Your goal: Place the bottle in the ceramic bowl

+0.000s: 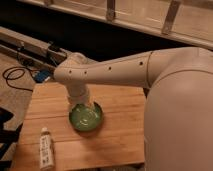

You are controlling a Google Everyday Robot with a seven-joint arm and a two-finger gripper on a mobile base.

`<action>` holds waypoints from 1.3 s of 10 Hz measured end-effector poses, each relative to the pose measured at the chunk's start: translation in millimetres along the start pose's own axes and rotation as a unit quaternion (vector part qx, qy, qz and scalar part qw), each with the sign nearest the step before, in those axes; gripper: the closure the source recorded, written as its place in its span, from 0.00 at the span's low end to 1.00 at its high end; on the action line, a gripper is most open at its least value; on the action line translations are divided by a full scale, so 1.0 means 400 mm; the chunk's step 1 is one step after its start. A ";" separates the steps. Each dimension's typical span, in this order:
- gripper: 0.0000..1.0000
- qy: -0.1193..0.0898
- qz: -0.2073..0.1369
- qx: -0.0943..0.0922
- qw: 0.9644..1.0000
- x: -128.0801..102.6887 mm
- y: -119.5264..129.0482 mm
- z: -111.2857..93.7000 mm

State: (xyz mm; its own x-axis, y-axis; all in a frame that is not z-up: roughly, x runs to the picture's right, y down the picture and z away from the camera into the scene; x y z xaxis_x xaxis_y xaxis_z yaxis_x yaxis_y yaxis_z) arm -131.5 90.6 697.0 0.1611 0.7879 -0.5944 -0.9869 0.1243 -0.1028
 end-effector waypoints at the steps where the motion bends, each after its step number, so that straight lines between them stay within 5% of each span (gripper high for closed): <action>1: 0.35 -0.005 -0.023 0.002 1.000 -0.014 0.046 -0.002; 6: 0.35 0.004 -0.147 0.015 0.989 0.003 0.308 0.023; 13: 0.35 0.014 -0.162 0.015 0.987 0.019 0.321 0.036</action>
State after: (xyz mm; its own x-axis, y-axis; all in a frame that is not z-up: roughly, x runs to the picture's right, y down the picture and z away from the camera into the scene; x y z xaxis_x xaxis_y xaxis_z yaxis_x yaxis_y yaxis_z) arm -257.1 121.3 690.6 0.4671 0.6878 -0.5556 -0.8837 0.3842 -0.2673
